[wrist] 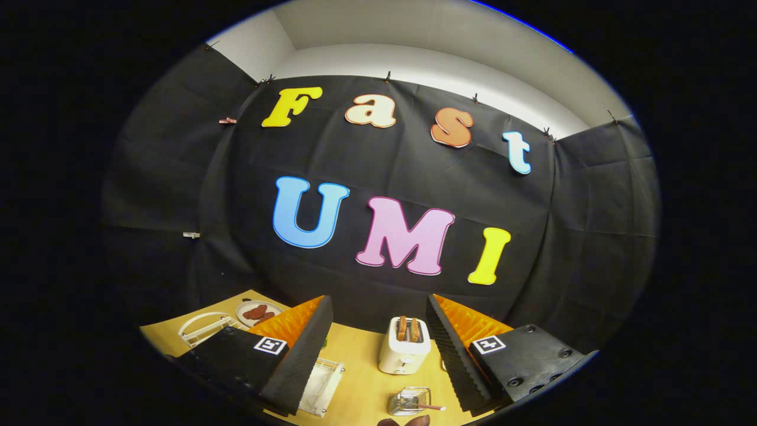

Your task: Take the plate from the dish rack, then take the spoon from the basket and place it into the plate.

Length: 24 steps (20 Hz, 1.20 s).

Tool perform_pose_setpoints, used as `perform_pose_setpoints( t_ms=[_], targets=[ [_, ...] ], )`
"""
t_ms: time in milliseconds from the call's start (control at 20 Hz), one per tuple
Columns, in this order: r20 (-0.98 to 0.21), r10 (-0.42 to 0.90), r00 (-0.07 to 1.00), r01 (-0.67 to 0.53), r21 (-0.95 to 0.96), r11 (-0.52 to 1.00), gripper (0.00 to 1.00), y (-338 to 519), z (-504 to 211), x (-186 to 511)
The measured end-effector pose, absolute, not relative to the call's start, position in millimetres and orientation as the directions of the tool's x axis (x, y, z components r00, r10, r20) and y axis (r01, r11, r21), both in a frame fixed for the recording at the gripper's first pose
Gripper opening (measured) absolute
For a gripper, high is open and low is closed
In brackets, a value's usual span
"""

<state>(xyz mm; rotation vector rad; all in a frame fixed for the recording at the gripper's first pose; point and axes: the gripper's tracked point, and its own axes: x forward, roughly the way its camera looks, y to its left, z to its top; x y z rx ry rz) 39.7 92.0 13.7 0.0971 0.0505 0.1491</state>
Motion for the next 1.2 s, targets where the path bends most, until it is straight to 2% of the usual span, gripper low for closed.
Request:
perform_pose_setpoints(
  t_ms=[250,550,950,1050,1100,1200],
  targets=[
    [-0.13,0.256,0.958,-0.232,0.171,0.958,0.97,157.6,2.3,62.6],
    [-0.373,0.333,0.866,-0.243,0.268,0.932,0.97,232.3,-57.9,83.5],
    [-0.641,0.268,0.719,-0.151,0.233,0.961,0.93,297.8,-165.9,97.5],
    [-0.685,0.228,0.692,-0.124,0.199,0.972,0.86,308.2,-191.5,96.7],
    [-0.709,0.217,0.671,-0.118,0.187,0.975,0.8,314.8,-202.9,92.9],
    [-0.759,0.206,0.618,-0.108,0.177,0.978,0.77,326.9,-225.7,83.1]
  ],
)
